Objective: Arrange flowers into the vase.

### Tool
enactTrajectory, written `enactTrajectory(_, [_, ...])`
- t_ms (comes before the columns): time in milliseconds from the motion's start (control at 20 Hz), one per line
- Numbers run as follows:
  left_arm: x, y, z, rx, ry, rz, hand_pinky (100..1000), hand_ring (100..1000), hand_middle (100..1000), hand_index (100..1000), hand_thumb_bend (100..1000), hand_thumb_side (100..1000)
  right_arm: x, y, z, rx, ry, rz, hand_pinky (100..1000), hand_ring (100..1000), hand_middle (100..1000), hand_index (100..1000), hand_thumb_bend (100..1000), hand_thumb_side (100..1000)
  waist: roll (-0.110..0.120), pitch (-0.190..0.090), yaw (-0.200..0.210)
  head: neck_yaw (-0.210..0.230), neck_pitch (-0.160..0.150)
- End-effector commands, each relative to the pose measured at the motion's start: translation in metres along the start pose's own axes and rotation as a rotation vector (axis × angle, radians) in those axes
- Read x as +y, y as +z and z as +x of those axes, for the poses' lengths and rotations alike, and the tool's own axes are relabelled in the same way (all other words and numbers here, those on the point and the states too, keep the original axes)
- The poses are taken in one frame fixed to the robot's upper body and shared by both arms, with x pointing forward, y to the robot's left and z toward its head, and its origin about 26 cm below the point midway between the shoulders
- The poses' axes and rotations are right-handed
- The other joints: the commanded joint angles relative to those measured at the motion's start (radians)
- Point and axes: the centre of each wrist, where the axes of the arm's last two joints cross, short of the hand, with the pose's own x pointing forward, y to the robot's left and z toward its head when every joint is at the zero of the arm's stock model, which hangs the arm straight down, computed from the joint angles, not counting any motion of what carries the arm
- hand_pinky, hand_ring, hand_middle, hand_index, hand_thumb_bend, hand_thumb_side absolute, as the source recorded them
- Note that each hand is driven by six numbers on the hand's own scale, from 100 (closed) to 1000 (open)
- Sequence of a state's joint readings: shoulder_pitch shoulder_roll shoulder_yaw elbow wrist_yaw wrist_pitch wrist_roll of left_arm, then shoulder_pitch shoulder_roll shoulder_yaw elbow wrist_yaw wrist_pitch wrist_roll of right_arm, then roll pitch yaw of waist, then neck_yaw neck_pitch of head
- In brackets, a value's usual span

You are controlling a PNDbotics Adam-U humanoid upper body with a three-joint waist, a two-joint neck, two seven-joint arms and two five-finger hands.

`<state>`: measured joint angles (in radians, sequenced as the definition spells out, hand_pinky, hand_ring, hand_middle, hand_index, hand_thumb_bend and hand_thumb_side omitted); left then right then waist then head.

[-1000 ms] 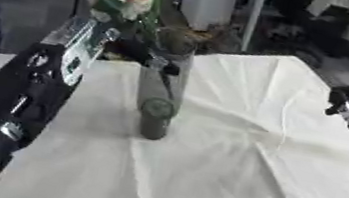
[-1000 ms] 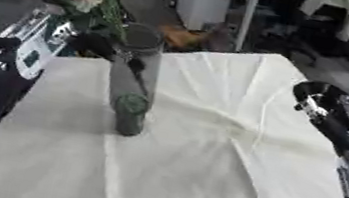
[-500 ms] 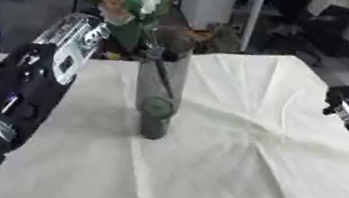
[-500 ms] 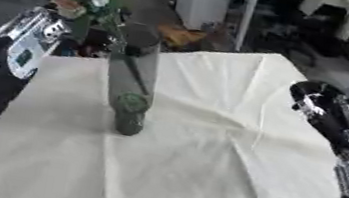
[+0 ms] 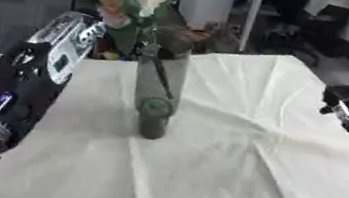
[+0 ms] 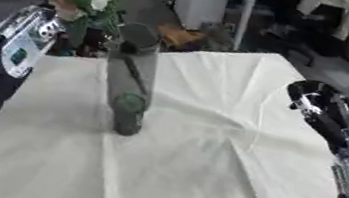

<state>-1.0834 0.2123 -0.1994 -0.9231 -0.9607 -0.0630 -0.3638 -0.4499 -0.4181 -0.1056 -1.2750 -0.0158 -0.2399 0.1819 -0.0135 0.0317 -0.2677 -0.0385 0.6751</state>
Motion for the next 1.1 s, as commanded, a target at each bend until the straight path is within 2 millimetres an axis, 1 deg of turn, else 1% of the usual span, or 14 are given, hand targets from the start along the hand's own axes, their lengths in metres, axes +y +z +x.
enactTrajectory(50, [0.018, 0.004, -0.005, 0.01, -0.032, 0.031, 895, 854, 872, 941, 1000, 1000, -0.011, -0.007, 0.01, -0.031, 0.032, -0.012, 629, 502, 537, 706, 522, 559, -0.006, -0.013, 0.001, -0.005, -0.003])
enactTrajectory(500, [0.023, 0.012, -0.01, -0.007, -0.036, 0.042, 897, 852, 879, 947, 1000, 1000, -0.012, -0.006, 0.009, -0.027, 0.034, -0.014, 630, 502, 537, 706, 527, 558, -0.007, -0.013, 0.013, -0.011, -0.003])
enactTrajectory(800, [0.029, 0.023, -0.013, -0.055, 0.01, 0.066, 897, 840, 877, 946, 1000, 1000, -0.013, -0.006, 0.009, -0.026, 0.036, -0.018, 630, 503, 537, 706, 532, 558, -0.011, -0.01, 0.027, -0.019, -0.003])
enactTrajectory(1100, [0.033, 0.036, -0.019, -0.086, 0.049, 0.069, 898, 835, 876, 944, 1000, 1000, -0.014, -0.006, 0.008, -0.025, 0.039, -0.022, 630, 502, 537, 706, 537, 556, -0.015, -0.009, 0.04, -0.025, -0.002])
